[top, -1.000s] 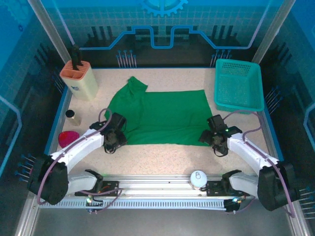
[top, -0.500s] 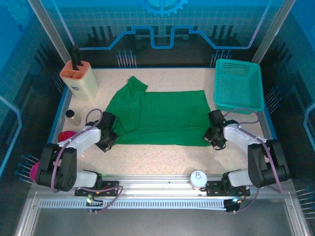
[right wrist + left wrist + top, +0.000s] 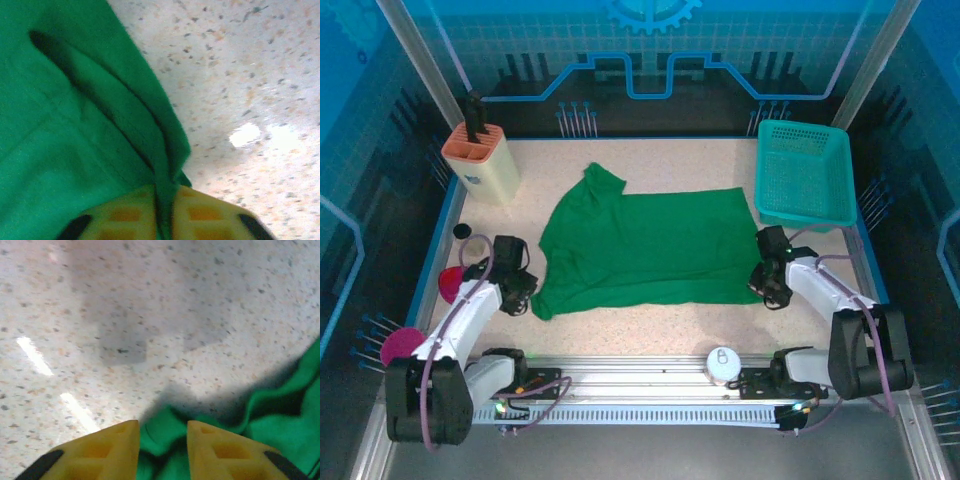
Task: Fold the inside-out t-shirt
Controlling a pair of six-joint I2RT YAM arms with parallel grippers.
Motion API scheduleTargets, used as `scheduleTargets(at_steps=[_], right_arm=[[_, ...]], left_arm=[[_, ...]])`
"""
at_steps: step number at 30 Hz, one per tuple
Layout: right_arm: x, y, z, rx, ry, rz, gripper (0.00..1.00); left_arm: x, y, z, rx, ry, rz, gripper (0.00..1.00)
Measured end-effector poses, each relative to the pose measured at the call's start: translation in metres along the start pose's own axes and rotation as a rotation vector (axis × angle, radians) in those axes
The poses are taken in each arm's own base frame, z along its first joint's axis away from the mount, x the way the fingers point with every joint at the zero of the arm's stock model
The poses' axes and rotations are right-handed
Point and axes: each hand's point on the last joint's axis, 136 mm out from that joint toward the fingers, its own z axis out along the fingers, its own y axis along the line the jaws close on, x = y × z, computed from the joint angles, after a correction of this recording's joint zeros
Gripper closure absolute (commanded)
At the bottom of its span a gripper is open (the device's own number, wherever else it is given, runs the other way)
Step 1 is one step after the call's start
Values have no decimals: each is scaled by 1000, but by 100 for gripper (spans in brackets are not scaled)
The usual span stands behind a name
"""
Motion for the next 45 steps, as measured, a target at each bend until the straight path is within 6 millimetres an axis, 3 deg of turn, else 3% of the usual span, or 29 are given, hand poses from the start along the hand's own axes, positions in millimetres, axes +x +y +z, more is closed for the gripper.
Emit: scheduleTargets(at_steps=[2,5,7,9,12,15,18,20,22,23,25,28,35,40,45], right_arm=[[2,-5,0,23,8,-12,65],[5,-8,-3,28,10,-47,45],[5,2,-14,-9,-22,-133,28],[6,30,-34,-87,-79,-300,25],[18,98,-76,-284,-183,-617,30],[64,172,-116,-539,-260,-991,29],[129,229,-132,-719,-283,-1324,25],[172,261,-132,-802,-290,-1506,26],[210,289,-124,-847,-294,-1648,31],[223,302,-119,-860,-293,-1697,34],[244,327,-106,-864,-287,-1763,37],[254,357,-90,-853,-279,-1782,42],[244,377,-72,-812,-232,-1681,48],[238,385,-65,-802,-215,-1635,49],[244,387,-52,-765,-208,-1634,73]], left_arm=[[-2,10,1,-33,4,-14,59],[-3,19,0,-58,10,-10,61],[2,15,-2,-32,36,20,66],[12,5,-4,15,99,61,64],[29,-12,-12,80,177,141,64],[49,-23,-20,128,221,248,63],[61,-23,-23,135,250,288,65],[63,-23,-20,141,254,282,73],[66,-18,-9,128,262,257,93],[68,-13,-3,108,268,244,96],[73,-2,11,67,279,216,98],[73,2,20,57,277,181,100],[51,5,23,41,209,106,100],[49,5,23,43,205,95,100],[47,2,22,35,208,90,100]])
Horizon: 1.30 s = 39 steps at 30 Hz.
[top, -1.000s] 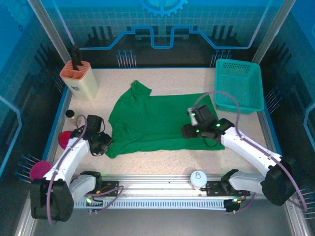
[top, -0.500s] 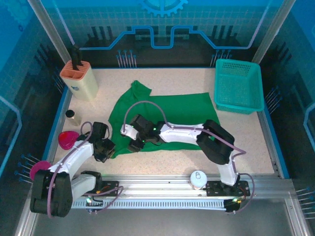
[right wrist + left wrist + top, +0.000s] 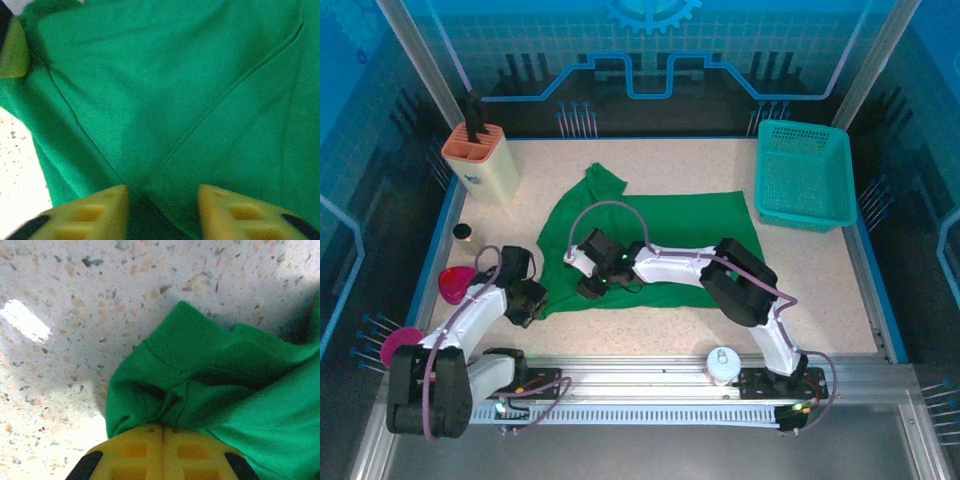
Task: Fold the inside-out t-shirt
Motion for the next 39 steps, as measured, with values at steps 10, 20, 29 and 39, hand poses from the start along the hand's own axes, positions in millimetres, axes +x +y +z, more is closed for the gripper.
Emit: scheduleTargets(at_steps=[10,20,29,39], right_arm=[[-5,-30,-3,75,-46,137,100],[-9,-128,-27,150,-166,548,81],[4,-148,-31,161,-185,762,64],[90,-137,-139,383,-87,919,46]], left_arm=[[-9,-6,-5,10,-23,-8,100],[-12,0,-1,-18,-15,-22,99],[-29,-15,-20,25,-63,17,61],[-14,-90,-74,219,-128,265,57]])
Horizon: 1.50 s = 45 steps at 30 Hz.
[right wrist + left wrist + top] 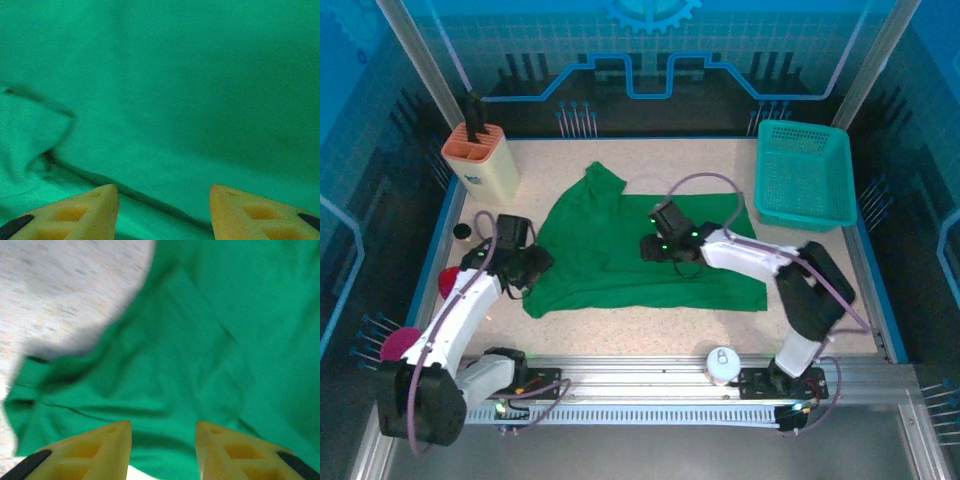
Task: Fold the inside-out t-shirt
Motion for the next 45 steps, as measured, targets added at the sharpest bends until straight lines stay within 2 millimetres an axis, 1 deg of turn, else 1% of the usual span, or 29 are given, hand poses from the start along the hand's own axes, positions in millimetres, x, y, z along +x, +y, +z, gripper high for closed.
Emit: scheduleTargets(at_steps=[1,3,5,6,8,9,10,11,12,14,17,19,21,22,23,24,26,29,30,32,34,35,37,38,40,41,43,45], right_arm=[[2,-17,-9,42,-3,40,45],[13,-66,-31,150,6,169,43],[27,-106,-43,229,18,272,44],[40,-127,-48,271,33,319,46],[64,-155,-52,324,67,374,51],[74,-166,-53,344,84,396,54],[81,-175,-53,363,97,414,58],[86,-182,-54,380,105,434,64],[91,-188,-53,395,113,458,67],[100,-197,-54,418,123,500,70],[117,-208,-55,452,149,553,75],[129,-211,-57,470,184,573,78],[134,-209,-61,463,208,583,81],[137,-208,-64,460,220,585,83],[141,-207,-66,455,238,587,87],[146,-205,-68,445,261,584,88],[155,-200,-70,419,315,560,83],[166,-193,-74,389,384,538,78],[168,-191,-76,383,404,532,77],[171,-188,-80,373,427,518,74],[168,-185,-85,357,429,499,67],[161,-182,-87,342,419,475,62],[144,-175,-91,311,385,422,55],[128,-167,-93,283,352,368,52],[91,-152,-99,231,273,263,49],[68,-143,-102,205,221,209,47],[23,-128,-113,165,119,123,45],[-25,-113,-125,131,11,42,44]], left_arm=[[9,-5,2,3,22,28,55],[26,-7,11,-11,65,55,53],[36,0,22,-41,93,50,51],[41,8,30,-69,110,44,48],[48,22,43,-123,134,33,47],[50,29,50,-154,148,18,47],[51,34,55,-176,159,6,47],[52,39,61,-196,169,-7,47],[52,44,67,-217,177,-24,47],[51,52,75,-254,193,-47,47],[47,49,75,-249,190,-52,47],[47,50,75,-247,189,-55,47],[48,51,72,-230,181,-55,48],[49,53,71,-226,179,-56,53],[51,56,69,-225,177,-55,58],[54,61,68,-226,177,-54,58],[59,66,64,-220,173,-51,59],[70,75,56,-227,181,-29,55],[73,79,52,-240,186,-31,53],[76,89,42,-275,178,-45,51],[75,95,32,-289,155,-60,51],[73,96,26,-290,141,-65,51],[65,90,14,-283,108,-63,50],[58,82,9,-264,85,-57,48],[36,51,-1,-176,26,-7,39],[24,28,-7,-106,-3,32,36],[2,-15,-18,8,-40,122,32],[-28,-66,-30,102,-97,208,32]])
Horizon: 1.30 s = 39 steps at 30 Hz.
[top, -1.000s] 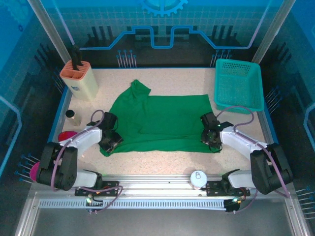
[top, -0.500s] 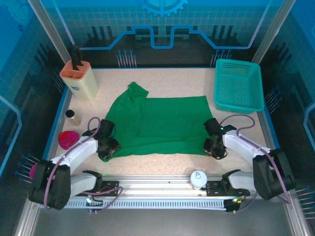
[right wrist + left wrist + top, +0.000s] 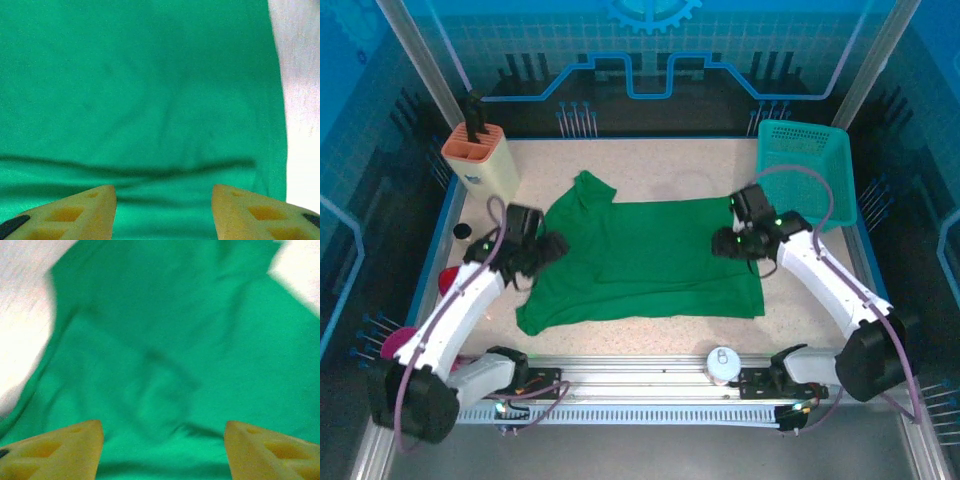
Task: Fold the inside-out t-shirt
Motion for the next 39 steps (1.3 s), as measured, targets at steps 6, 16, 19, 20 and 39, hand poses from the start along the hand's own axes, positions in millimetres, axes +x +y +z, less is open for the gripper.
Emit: scheduleTargets(at_steps=[6,16,19,20,39], right_arm=[[-104,46,-27,-102,-232,-182,52],[-155,162,75,-362,-229,-335,48],[-162,180,109,-377,-213,-360,55],[-166,185,120,-383,-209,-354,55],[-120,257,274,-162,-127,-362,80]], left_arm=[[-94,-75,30,110,-89,155,37],[-148,-36,166,-27,66,193,47],[-152,-30,192,-61,103,219,48],[-153,-29,201,-72,115,226,48],[-114,23,233,-240,293,230,100]])
